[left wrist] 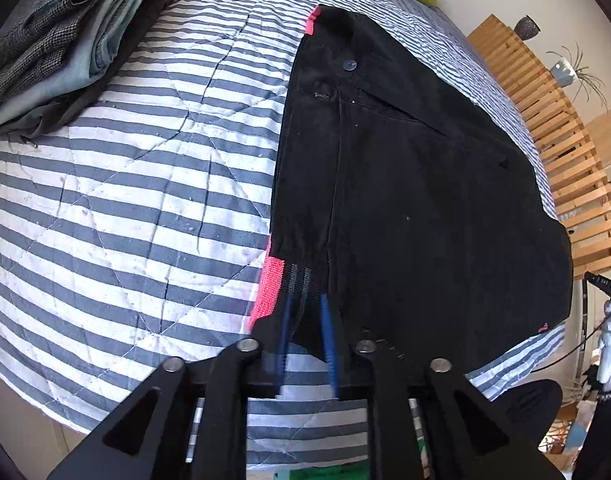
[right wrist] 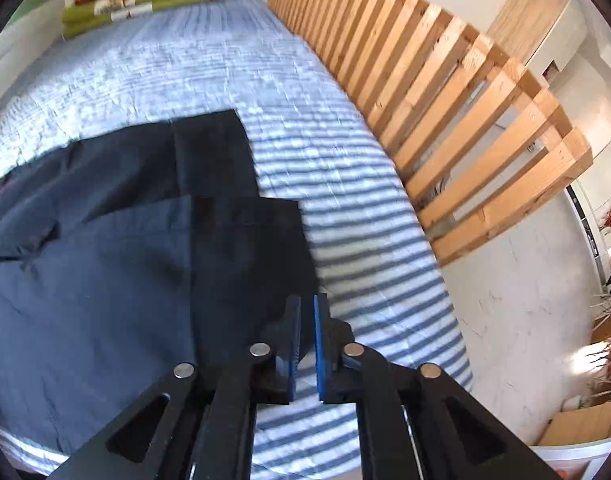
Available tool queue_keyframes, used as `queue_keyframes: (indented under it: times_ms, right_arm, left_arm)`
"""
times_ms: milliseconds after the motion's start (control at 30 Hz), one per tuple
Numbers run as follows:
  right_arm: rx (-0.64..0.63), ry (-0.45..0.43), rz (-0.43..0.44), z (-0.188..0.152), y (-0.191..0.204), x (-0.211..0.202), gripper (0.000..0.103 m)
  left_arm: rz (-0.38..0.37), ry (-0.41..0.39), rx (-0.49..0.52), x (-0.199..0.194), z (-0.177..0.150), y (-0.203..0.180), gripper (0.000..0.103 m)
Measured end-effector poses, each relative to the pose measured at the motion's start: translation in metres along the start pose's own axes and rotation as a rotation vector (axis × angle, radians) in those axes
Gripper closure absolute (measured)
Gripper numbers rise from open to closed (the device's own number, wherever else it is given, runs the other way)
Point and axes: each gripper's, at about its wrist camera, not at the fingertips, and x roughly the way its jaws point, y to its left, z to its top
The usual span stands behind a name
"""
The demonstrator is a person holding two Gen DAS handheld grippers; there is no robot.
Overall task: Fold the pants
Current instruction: 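Lay the pants flat on the quilt, stretching them between both tools, then open the right tool and move it over the flattened pants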
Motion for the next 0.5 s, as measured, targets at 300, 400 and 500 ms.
queue_keyframes:
  times_ms: [300, 400, 500]
  right_arm:
    - [-0.08, -0.069, 0.269, 0.011, 0.052, -0.024, 0.081]
    - [-0.212, -0.135, 0.36, 0.023, 0.124, -0.057, 0.074]
    - [-0.312, -0.175, 0.465, 0.038, 0.21, -0.088, 0.073]
  left_arm:
    - [0.109, -0.003, 0.041, 0.033, 0.007, -0.018, 0.055]
    - [0.077, -0.009, 0.031, 0.025, 0.005, -0.015, 0.067]
    - [0.038, -0.031, 0.024, 0.005, -0.003, -0.009, 0.068]
